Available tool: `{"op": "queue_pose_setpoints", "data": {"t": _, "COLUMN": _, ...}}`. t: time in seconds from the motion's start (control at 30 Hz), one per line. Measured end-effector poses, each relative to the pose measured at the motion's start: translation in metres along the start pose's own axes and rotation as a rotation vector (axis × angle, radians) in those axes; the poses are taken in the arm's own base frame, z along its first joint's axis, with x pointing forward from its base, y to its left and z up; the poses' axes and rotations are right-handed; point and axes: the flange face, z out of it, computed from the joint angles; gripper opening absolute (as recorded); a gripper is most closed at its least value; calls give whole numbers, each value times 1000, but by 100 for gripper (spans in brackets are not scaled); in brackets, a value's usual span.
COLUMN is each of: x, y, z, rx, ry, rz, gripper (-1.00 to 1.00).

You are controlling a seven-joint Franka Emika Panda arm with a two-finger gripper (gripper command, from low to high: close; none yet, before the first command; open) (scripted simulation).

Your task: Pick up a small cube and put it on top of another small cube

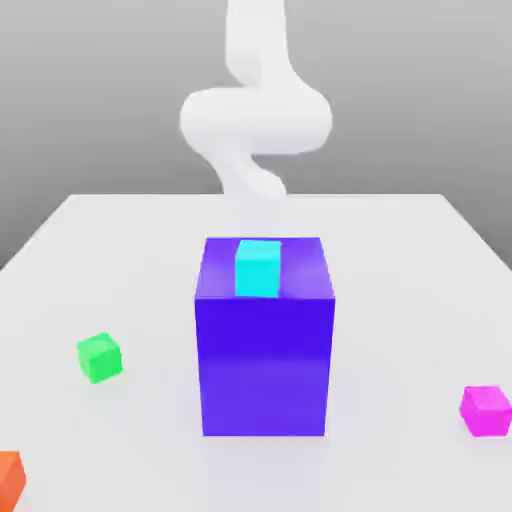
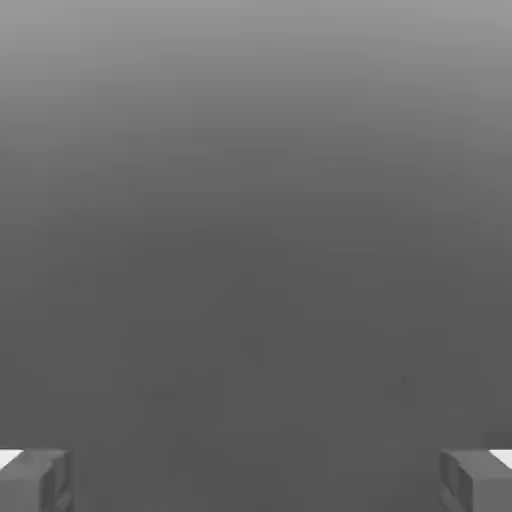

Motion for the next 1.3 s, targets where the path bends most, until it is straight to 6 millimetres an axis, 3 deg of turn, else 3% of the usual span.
{"op": "queue_pose_setpoints", "data": {"t": 0.2, "x": -67, "y": -31, "z": 116, "rx": -103, "ry": -138, "rz": 7, "gripper": 0}}
{"op": "queue_pose_setpoints", "data": {"t": 0.43, "x": -178, "y": -37, "z": 226, "rx": -232, "ry": -280, "rz": -4, "gripper": 0}}
{"op": "queue_pose_setpoints", "data": {"t": 0.67, "x": -320, "y": -13, "z": 303, "rx": -368, "ry": -414, "rz": -45, "gripper": 0}}
{"op": "queue_pose_setpoints", "data": {"t": 0.87, "x": -427, "y": 41, "z": 346, "rx": -502, "ry": -501, "rz": -53, "gripper": 0}}
{"op": "queue_pose_setpoints", "data": {"t": 1.03, "x": -466, "y": 75, "z": 389, "rx": -520, "ry": -513, "rz": -55, "gripper": 0}}
{"op": "queue_pose_setpoints", "data": {"t": 1.07, "x": -469, "y": 79, "z": 394, "rx": -520, "ry": -513, "rz": -56, "gripper": -100}}
{"op": "queue_pose_setpoints", "data": {"t": 1.3, "x": -469, "y": 78, "z": 393, "rx": -519, "ry": -513, "rz": -55, "gripper": -100}}
